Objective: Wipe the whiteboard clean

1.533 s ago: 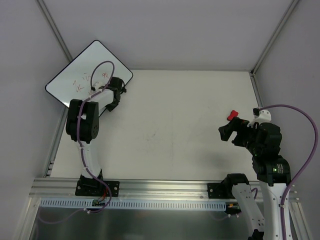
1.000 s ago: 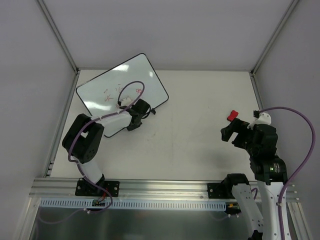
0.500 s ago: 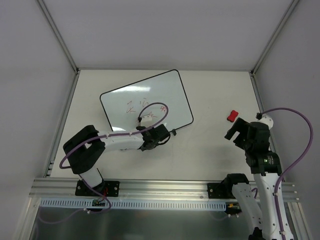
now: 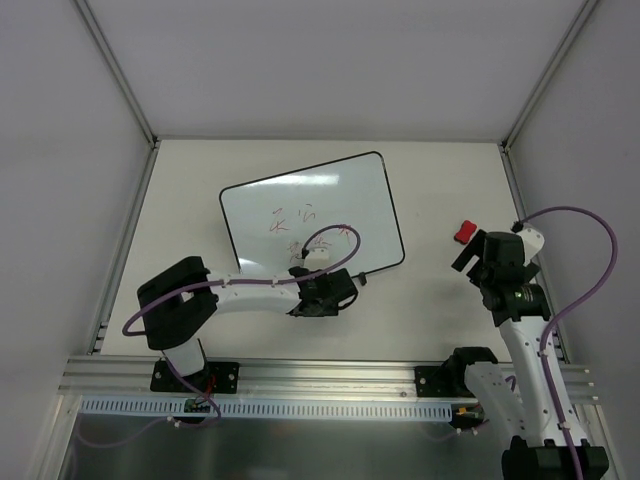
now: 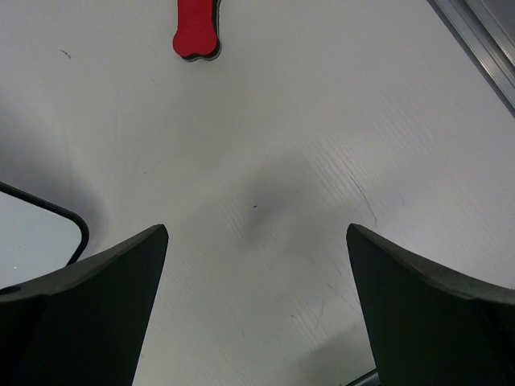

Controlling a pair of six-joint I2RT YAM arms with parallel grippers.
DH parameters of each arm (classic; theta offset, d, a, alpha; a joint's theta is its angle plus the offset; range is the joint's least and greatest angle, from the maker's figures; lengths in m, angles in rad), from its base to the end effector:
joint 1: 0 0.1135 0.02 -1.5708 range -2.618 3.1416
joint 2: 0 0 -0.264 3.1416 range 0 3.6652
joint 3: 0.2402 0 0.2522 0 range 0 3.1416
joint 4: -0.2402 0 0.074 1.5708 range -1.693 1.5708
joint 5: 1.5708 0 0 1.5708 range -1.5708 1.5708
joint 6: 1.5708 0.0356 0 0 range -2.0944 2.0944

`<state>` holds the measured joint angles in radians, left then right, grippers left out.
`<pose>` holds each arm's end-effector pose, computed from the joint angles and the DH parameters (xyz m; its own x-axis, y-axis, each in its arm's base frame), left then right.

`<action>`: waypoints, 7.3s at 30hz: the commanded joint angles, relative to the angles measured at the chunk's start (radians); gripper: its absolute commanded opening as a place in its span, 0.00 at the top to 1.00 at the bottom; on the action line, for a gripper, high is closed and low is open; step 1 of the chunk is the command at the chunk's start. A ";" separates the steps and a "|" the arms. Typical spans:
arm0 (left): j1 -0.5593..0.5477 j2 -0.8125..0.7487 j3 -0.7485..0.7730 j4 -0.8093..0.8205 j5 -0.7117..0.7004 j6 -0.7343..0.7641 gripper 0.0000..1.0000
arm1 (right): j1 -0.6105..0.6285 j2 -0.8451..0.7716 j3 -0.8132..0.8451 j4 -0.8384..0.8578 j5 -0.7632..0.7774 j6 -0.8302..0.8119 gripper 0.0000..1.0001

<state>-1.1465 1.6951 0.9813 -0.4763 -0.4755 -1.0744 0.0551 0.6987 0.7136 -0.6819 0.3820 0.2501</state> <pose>0.1451 -0.2817 0.1623 -0.8329 -0.0552 -0.5507 0.0165 0.9921 -0.1243 0.1465 -0.0052 0.2807 -0.5387 0.2003 -0.8183 0.3867 0.9217 -0.0290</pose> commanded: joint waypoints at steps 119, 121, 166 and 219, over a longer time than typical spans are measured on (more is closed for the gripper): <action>1.064 -0.663 -0.392 0.472 0.684 0.789 1.00 | 1.029 1.115 0.546 0.598 0.193 -0.144 1.00; 1.056 -0.678 -0.401 0.472 0.670 0.809 1.00 | 1.014 1.067 0.509 0.598 0.236 -0.140 1.00; 0.978 -0.750 -0.421 0.472 0.592 0.903 1.00 | 0.841 0.978 0.414 0.663 0.202 -0.310 1.00; 0.956 -0.733 -0.405 0.438 0.617 0.883 1.00 | 0.867 1.239 0.788 0.628 0.040 -0.391 1.00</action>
<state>-0.1581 0.9325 0.5739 0.0193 0.0715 -0.2199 0.8509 1.8717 1.4372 -0.0383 0.5346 -0.1448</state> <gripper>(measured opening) 0.244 0.330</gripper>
